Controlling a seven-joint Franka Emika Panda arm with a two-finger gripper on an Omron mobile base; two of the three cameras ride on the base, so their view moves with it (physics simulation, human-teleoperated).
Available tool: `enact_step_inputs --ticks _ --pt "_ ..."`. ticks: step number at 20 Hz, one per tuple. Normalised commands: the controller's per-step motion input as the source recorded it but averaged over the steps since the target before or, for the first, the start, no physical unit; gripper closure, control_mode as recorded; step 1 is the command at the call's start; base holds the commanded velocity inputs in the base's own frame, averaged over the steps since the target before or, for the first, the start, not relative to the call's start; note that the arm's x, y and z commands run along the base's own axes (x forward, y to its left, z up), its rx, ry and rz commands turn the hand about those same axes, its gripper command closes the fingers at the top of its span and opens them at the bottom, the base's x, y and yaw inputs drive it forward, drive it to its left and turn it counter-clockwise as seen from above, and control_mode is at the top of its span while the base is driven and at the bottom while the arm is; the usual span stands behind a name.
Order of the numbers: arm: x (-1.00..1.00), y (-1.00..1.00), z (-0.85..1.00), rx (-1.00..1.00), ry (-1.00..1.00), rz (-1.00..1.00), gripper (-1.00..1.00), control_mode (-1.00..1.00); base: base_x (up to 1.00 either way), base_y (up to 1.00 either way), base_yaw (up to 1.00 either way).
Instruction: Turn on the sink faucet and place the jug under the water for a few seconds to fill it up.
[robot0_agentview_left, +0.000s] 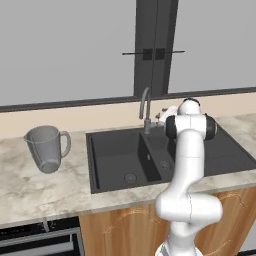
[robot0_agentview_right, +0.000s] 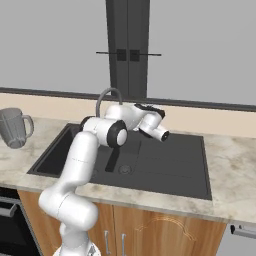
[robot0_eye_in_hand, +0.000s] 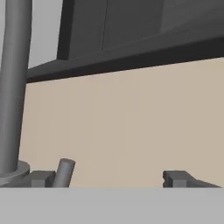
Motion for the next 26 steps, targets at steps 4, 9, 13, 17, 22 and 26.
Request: enact_step_inputs --ticks 4,9,13,17,22,26 --pt "0.30 -0.67 0.00 0.00 0.00 -0.17 -1.00 -1.00 0.00 0.00 0.00" --pt "0.22 -0.99 0.00 0.00 0.02 -0.17 -1.00 -1.00 0.00 0.00 0.00" --pt "0.14 -1.00 0.00 0.00 0.02 -0.12 -1.00 -1.00 0.00 0.00 0.00" --pt "0.12 -1.00 0.00 0.02 0.05 -0.08 -1.00 -1.00 0.00 0.00 0.00" --pt "0.03 -1.00 0.01 0.01 0.08 -0.06 -1.00 -1.00 0.00 0.00 0.00" --pt "0.00 -1.00 0.05 0.01 0.04 -0.02 -1.00 -1.00 0.00 0.00 0.00"
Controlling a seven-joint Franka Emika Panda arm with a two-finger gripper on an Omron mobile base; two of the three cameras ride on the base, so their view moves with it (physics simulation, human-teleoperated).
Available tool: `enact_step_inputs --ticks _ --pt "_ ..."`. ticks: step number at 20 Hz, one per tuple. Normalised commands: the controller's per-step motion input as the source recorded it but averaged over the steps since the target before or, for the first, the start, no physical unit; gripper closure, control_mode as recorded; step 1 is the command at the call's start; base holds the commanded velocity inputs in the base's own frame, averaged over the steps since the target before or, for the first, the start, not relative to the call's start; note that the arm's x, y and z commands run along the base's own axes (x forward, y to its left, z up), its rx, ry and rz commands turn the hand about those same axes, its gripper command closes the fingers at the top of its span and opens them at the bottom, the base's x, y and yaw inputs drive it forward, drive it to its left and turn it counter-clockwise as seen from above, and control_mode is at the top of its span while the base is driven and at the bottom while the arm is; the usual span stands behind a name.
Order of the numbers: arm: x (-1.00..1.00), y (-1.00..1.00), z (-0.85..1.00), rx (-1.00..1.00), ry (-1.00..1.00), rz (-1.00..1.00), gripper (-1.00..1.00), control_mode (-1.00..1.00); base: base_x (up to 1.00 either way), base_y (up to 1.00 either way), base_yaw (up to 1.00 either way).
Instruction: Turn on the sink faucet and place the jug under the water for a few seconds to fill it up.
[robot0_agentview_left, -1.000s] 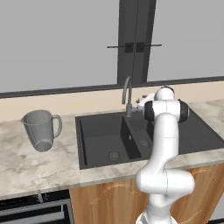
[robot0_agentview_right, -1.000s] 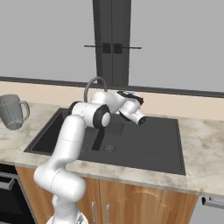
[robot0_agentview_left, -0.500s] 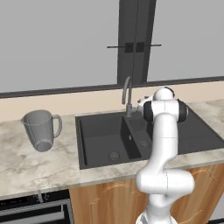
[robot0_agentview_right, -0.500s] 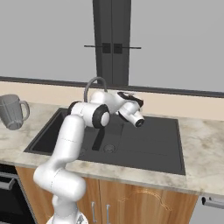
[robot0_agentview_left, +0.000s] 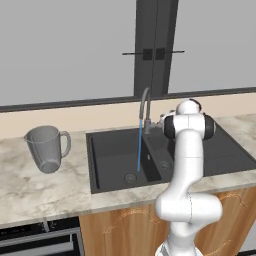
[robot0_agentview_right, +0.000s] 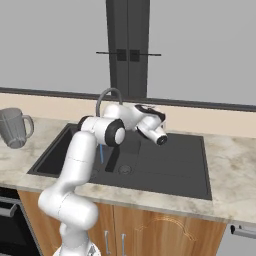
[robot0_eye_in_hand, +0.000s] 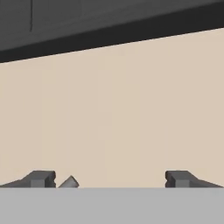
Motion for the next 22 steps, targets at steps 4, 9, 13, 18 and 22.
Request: enact_step_inputs --ticks 4,9,13,18,22 --pt "-0.01 -1.00 0.29 0.00 0.00 0.00 -1.00 -1.00 0.00 0.00 0.00" --pt "-0.06 -0.89 0.56 0.01 -0.02 0.02 -1.00 -1.00 0.00 0.00 0.00" --pt "-0.36 -0.28 0.48 0.02 0.00 0.07 -1.00 -1.00 0.00 0.00 0.00" --pt "-0.71 0.24 0.22 0.00 0.00 0.12 -1.00 -1.00 0.00 0.00 0.00" --pt "-0.73 0.65 0.00 -0.01 0.00 0.13 -1.00 -1.00 0.00 0.00 0.00"
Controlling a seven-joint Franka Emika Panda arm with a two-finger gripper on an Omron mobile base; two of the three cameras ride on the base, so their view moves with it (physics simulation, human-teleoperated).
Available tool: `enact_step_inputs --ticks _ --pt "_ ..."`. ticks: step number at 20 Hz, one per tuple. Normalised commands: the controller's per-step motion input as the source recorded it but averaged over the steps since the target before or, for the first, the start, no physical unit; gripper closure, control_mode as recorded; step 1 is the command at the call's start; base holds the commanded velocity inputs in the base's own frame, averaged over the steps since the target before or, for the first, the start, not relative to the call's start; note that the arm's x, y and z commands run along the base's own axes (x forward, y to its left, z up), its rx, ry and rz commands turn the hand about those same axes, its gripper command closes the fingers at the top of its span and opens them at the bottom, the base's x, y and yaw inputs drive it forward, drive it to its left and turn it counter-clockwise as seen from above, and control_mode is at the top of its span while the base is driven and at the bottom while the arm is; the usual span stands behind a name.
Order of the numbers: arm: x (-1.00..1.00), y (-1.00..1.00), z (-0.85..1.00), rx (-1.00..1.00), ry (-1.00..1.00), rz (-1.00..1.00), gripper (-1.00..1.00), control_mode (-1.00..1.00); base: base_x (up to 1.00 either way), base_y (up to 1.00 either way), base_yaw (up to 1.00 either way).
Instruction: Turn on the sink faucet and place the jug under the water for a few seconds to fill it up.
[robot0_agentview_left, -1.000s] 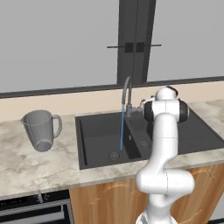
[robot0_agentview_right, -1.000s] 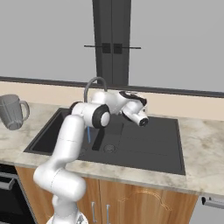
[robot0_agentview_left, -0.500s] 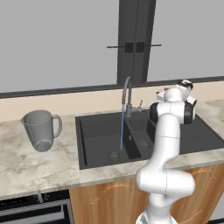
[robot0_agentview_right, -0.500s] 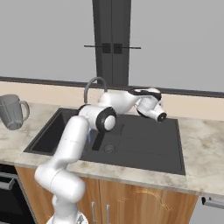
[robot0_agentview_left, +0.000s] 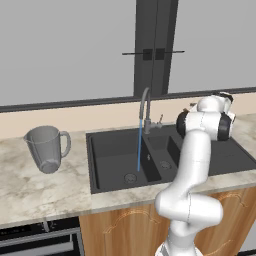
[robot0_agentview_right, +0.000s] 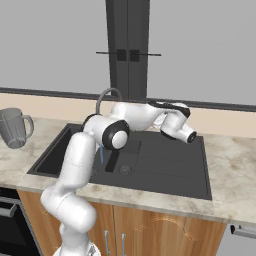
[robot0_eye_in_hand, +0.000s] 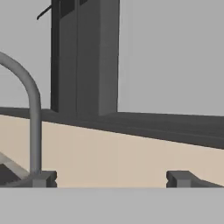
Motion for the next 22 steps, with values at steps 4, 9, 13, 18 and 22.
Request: enact_step_inputs --ticks 4,9,13,18,22 --pt "-0.67 0.98 0.00 -0.06 0.00 0.15 -1.00 -1.00 0.00 0.00 0.00" --pt "-0.63 1.00 0.05 -0.03 -0.01 0.16 -1.00 -1.00 0.00 0.00 0.00" --pt "-0.61 0.92 0.28 0.00 0.00 0.21 -1.00 -1.00 0.00 0.00 0.00" --pt "-0.55 0.84 0.47 0.00 0.00 0.22 -1.00 -1.00 0.00 0.00 0.00" --pt "-0.52 0.86 0.38 0.00 0.00 0.22 -1.00 -1.00 0.00 0.00 0.00"
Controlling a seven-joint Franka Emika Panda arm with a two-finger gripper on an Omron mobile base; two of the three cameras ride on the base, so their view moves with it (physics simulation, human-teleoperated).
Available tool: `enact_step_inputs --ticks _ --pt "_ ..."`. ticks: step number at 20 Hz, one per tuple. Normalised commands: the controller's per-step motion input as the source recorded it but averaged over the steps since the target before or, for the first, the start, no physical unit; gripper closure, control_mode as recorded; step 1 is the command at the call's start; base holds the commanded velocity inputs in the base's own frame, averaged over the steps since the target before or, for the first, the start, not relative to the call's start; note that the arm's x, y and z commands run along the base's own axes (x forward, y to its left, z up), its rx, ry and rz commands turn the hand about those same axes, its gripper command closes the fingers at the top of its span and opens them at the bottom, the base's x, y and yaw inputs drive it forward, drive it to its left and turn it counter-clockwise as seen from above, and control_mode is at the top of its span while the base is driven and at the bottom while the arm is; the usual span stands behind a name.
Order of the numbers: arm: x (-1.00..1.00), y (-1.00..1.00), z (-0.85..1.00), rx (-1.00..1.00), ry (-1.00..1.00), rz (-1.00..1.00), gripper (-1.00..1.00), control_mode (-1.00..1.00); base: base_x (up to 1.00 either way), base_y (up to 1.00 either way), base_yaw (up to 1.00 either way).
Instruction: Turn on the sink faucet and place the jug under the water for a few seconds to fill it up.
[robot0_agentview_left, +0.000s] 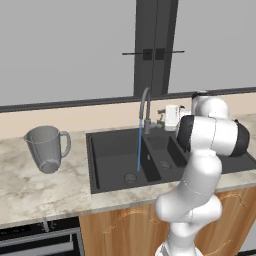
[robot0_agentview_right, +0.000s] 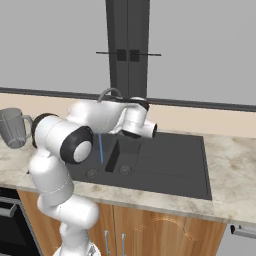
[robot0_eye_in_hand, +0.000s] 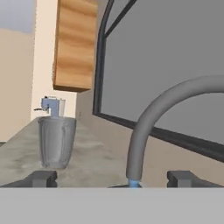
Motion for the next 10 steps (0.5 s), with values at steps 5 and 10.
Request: enact_step_inputs --ticks 5,10 --pt "-0.36 0.88 0.12 0.00 0.05 0.21 -1.00 -1.00 0.00 0.00 0.00" --pt "-0.21 0.88 0.00 0.00 0.06 0.17 -1.00 -1.00 0.00 0.00 0.00"
